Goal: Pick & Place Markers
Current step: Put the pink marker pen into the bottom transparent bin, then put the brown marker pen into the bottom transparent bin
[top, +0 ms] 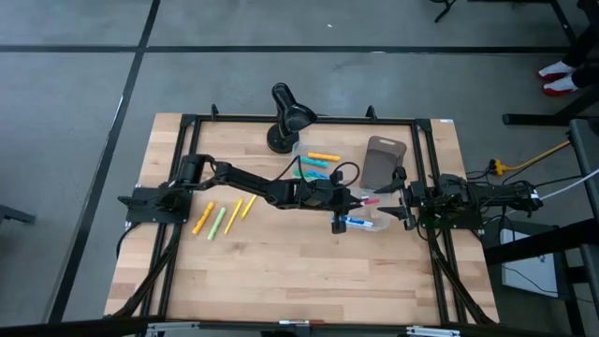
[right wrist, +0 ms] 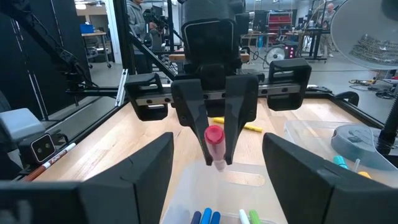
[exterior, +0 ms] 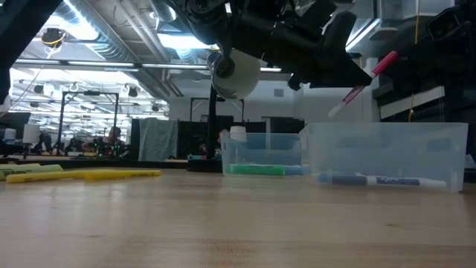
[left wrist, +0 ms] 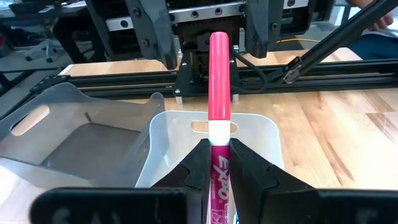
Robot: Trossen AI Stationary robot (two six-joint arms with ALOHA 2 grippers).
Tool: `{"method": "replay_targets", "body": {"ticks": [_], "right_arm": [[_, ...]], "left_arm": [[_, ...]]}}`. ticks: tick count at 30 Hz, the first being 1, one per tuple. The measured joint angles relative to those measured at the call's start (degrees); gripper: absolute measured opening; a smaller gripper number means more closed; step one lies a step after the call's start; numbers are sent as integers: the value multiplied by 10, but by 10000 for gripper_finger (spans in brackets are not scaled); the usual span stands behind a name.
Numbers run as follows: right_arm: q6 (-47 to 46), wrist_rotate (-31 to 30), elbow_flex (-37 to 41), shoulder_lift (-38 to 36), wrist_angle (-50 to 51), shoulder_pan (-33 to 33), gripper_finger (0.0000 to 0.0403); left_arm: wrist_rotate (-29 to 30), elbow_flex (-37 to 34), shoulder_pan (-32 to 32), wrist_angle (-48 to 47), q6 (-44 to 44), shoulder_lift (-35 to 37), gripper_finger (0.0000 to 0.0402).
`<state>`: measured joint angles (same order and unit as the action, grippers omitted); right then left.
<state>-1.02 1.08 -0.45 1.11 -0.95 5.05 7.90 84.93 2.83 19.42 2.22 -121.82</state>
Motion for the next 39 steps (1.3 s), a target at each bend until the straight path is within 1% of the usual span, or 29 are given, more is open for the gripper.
{"method": "replay_targets", "body": {"ticks": [8,13,19,25,33,39], "right_arm": [[0,0,0,0,0,0,244],[0,0,0,0,0,0,244],[0,0,0,0,0,0,244],[0,0,0,0,0,0,244],[0,0,0,0,0,0,244],[0,0,0,0,0,0,244]], "left_arm": [[18,0,-1,0,0,0,66],[48,0,-2,0,1,0,80],[49,0,-3,0,8,0,105],[49,0,-3,0,35,1,128],[49,0,7,0,72,26,131],[49,0,32,-36,120,63,128]]}}
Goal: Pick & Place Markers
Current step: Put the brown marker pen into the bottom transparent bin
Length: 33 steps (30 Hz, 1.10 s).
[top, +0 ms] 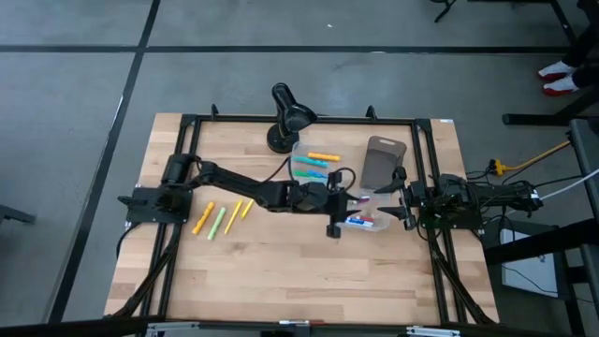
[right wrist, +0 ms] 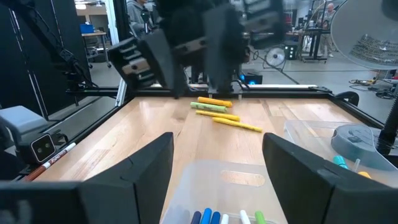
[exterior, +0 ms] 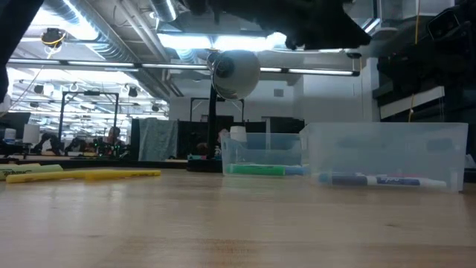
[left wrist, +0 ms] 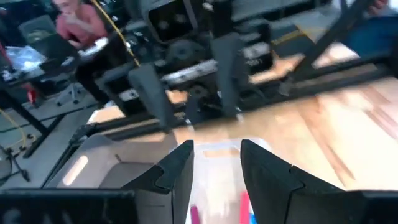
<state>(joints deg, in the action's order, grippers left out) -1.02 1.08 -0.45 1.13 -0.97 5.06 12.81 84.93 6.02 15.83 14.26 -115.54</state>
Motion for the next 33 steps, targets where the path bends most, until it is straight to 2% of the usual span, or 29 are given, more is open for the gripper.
{"method": "replay_targets", "body": {"ticks": [7,10,13,19,24,29,33], "right_arm": [[0,0,0,0,0,0,244],[0,0,0,0,0,0,244],[0,0,0,0,0,0,244],[0,0,0,0,0,0,244],[0,0,0,0,0,0,244],[0,0,0,0,0,0,244],[0,0,0,0,0,0,244]], "left_arm": [[-4,-1,43,-121,69,46,127],[-8,-26,62,-148,101,64,123],[-28,-81,71,-133,91,100,119],[-35,-225,69,-69,36,218,114],[-74,-336,76,-19,16,318,115],[-82,-417,85,-4,-22,391,111],[-73,-461,85,-1,-58,419,108]]}}
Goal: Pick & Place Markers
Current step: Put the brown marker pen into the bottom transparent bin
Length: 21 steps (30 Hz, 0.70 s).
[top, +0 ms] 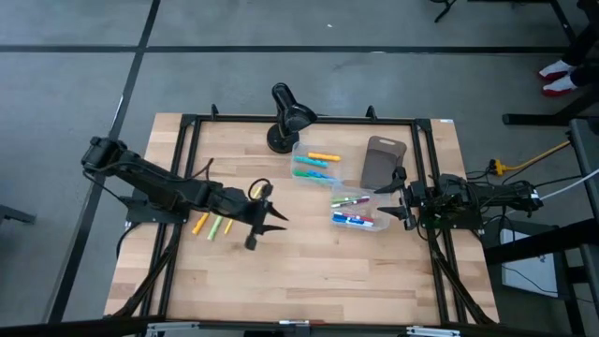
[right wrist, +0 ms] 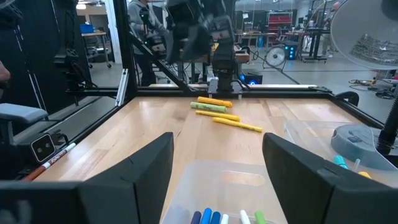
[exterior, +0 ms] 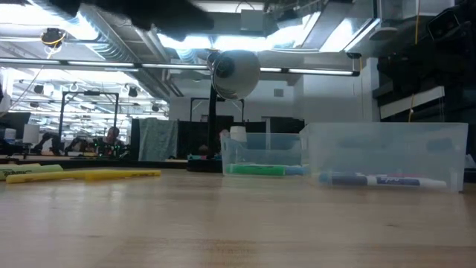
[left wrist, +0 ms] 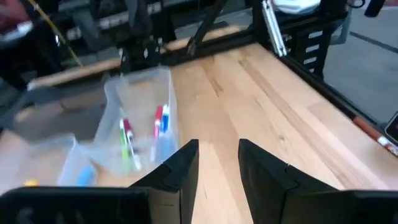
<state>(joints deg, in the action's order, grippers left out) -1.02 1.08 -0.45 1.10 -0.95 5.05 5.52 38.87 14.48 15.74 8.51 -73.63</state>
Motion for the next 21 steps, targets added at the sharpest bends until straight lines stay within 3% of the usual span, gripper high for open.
{"method": "replay_targets", "body": {"ticks": [12,21], "right_arm": [[-18,0,0,0,-8,0,244],[-23,0,0,0,-135,0,244]], "left_arm": [[15,-55,-11,-4,-94,0,104],[30,-57,-10,-9,-129,0,106]]}}
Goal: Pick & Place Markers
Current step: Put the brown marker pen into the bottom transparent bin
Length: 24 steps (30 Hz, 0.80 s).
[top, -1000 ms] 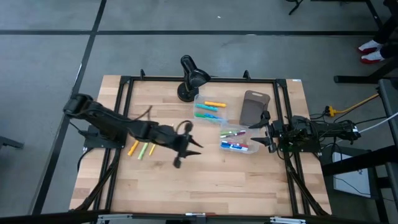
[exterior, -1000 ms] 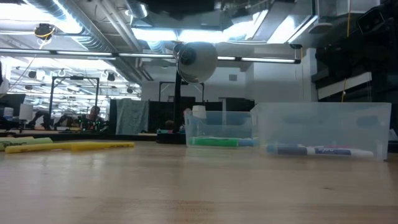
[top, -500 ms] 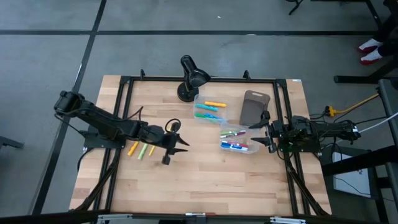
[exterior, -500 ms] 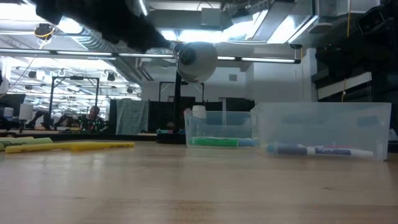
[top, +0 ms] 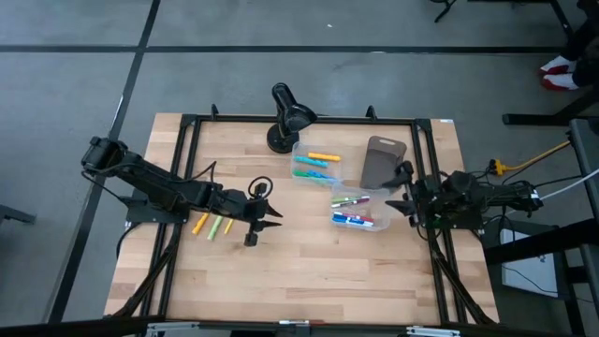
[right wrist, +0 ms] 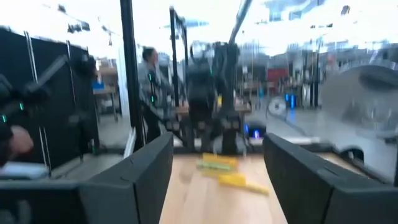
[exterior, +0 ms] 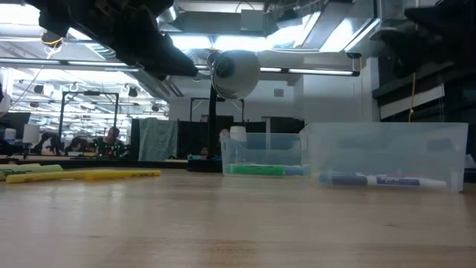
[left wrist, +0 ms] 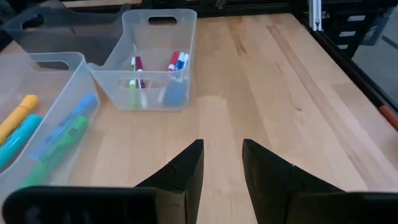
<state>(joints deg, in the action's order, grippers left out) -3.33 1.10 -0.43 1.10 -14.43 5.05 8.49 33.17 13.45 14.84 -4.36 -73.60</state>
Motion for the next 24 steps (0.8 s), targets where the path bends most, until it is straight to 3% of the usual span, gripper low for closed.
{"method": "replay_targets", "body": {"ticks": [6,12,18,24], "right_arm": [[8,34,-7,0,-69,0,244],[6,41,-80,40,2,0,244],[-8,64,-161,189,30,0,244],[-6,195,-243,386,-20,16,244]], "left_arm": [[17,0,0,0,16,0,103],[53,0,-1,0,56,0,104],[83,0,-1,0,57,0,100],[84,0,-1,0,56,0,102]]}}
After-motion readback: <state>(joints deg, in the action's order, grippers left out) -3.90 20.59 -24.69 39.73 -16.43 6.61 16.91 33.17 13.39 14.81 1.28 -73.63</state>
